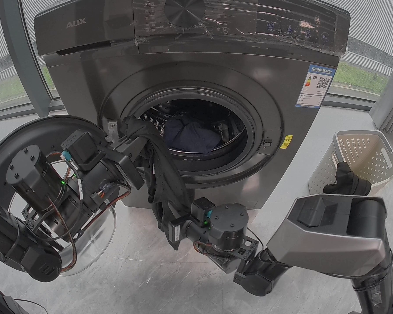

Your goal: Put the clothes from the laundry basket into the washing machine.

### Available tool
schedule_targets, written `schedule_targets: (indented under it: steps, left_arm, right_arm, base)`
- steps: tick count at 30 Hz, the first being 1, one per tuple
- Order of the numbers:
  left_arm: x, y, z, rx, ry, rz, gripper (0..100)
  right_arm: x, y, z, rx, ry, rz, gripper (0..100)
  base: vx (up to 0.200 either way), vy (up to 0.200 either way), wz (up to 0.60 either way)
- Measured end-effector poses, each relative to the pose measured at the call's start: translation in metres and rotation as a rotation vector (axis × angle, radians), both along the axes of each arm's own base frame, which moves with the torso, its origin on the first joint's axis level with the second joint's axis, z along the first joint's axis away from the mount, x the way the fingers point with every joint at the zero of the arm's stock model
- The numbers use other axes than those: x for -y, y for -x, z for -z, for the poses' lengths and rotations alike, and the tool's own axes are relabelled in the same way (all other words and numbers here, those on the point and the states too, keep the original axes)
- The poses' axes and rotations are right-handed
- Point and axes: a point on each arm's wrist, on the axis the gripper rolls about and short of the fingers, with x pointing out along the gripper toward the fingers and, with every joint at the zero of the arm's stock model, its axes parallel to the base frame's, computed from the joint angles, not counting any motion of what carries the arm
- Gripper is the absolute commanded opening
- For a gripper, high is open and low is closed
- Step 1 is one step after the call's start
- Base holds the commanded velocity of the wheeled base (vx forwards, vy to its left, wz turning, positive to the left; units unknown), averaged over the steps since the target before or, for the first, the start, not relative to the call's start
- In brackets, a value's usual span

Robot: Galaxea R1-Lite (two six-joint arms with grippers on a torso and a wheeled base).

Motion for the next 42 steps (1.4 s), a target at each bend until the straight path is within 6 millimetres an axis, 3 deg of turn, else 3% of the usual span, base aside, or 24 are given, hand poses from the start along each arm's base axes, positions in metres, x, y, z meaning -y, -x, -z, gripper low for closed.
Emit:
schedule_targets:
  steps: [5, 10, 18, 21, 29, 42]
  left_arm:
    - [-0.002, -0.002, 0.000, 0.001, 0.000, -0.009, 0]
    - [-0.003, -0.004, -0.001, 0.002, 0.001, -0.017, 0]
    - [-0.007, -0.005, -0.001, 0.004, 0.001, -0.030, 0]
    - [-0.010, -0.004, -0.003, 0.008, -0.001, -0.035, 0]
    - [-0.023, 0.011, -0.009, 0.029, -0.001, -0.013, 0]
    - [-0.031, 0.029, -0.039, 0.152, 0.057, 0.011, 0]
  right_arm:
    - [0.024, 0.028, -0.009, -0.045, 0.058, -0.039, 0]
    - [0.066, 0.047, -0.040, -0.045, 0.066, -0.086, 0]
    - [0.145, 0.035, -0.089, 0.063, -0.024, -0.054, 0]
    - [0.162, 0.031, -0.103, 0.126, -0.063, -0.018, 0]
    - [0.172, 0.028, -0.130, 0.217, -0.128, 0.063, 0]
    - [0.175, 0.028, -0.172, 0.344, -0.229, 0.130, 0]
  base:
    - [0.000, 0.000, 0.00]
    - [0.000, 0.000, 0.00]
    - [0.000, 0.000, 0.00]
    - [0.000, 0.000, 0.00]
    - [0.000, 0.000, 0.00]
    - [0.000, 0.000, 0.00]
